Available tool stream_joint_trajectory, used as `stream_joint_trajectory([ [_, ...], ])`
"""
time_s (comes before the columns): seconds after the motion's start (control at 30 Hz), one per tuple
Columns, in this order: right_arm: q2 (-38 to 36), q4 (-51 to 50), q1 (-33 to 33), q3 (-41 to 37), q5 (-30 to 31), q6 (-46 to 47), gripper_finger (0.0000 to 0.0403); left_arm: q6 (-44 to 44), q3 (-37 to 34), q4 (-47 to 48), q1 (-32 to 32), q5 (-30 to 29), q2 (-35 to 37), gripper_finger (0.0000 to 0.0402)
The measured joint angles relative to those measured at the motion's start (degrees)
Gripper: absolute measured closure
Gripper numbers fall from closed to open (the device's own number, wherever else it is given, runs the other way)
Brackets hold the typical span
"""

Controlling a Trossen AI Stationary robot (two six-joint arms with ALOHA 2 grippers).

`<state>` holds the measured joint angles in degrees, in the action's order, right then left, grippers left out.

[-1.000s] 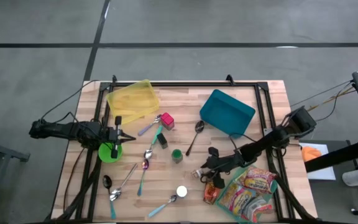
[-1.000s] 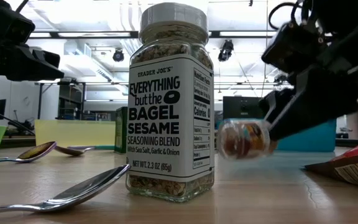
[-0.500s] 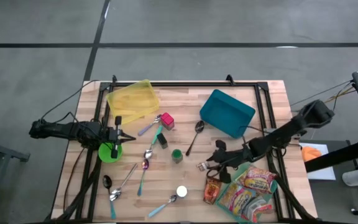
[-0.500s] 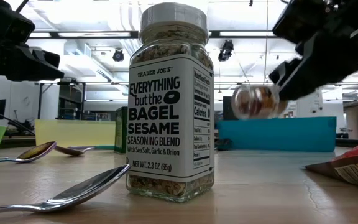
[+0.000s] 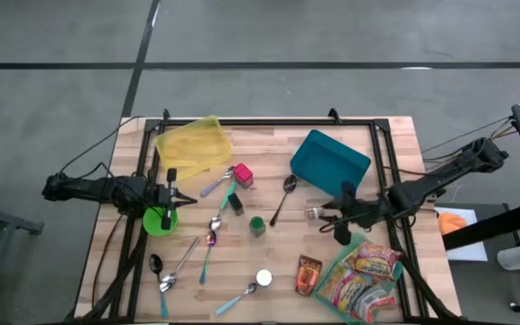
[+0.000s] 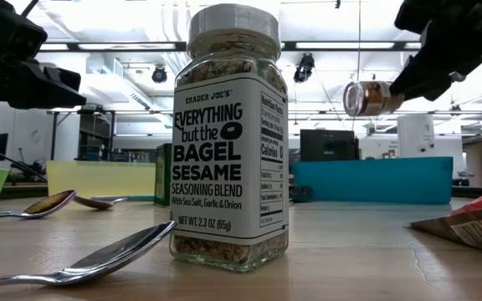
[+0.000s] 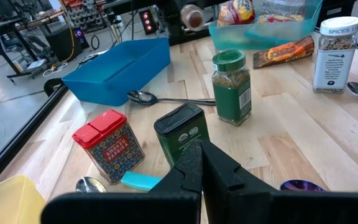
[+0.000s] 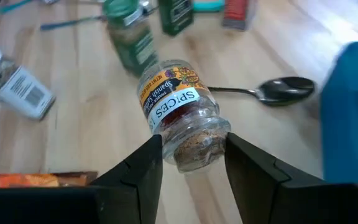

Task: Pick & Place Food Item
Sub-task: Put the brown seasoning bottle into the blue bin

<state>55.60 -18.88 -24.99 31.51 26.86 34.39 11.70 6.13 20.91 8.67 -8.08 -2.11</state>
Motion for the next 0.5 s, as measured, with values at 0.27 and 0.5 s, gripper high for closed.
stream_joint_trajectory([
  [0.27, -5.8, -8.3, 6.0, 0.0, 0.3, 2.1, 0.0251, 0.0, 0.0, 0.0, 0.0, 0.0, 0.0, 0.0401],
  [0.5, -6.4, -21.9, 13.4, 7.5, -0.4, 2.1, 0.0251, 0.0, 0.0, 0.0, 0.0, 0.0, 0.0, 0.0401],
])
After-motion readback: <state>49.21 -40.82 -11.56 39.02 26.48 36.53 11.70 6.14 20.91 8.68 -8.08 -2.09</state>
